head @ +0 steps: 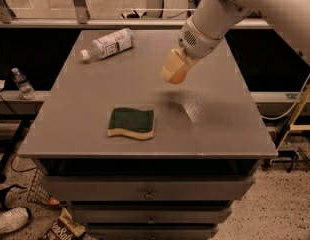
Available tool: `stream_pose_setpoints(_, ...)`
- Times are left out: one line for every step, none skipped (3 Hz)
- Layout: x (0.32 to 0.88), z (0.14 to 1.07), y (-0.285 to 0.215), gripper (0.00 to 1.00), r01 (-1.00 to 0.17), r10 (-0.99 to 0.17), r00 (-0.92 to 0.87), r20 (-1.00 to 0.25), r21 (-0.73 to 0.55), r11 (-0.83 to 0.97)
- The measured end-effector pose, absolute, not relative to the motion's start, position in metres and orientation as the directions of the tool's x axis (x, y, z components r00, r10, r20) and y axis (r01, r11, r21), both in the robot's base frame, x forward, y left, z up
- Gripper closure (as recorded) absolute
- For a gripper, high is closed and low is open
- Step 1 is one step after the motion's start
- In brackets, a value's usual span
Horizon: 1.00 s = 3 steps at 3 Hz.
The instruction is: Move orange near sponge
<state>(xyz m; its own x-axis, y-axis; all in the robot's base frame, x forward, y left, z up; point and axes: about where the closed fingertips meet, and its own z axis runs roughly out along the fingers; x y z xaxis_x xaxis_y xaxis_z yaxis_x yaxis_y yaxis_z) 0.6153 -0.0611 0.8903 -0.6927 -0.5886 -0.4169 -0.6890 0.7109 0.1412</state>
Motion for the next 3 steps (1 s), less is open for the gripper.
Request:
stream_pose_setpoints(0.620, 0.889, -0.061, 1.00, -0.691, -0.590, -0.688, -0.422, 0.133, 0.711)
stream_pose_setpoints(0.613, 0.886, -0.060, 1.00, -0.623, -0.526, -0.744, -0.411, 0.143, 0.769)
stream_pose_setpoints(0.593, 0.873, -0.054, 1.00, -0.498, -0.398, -0.828, -0.394, 0.191, 0.846)
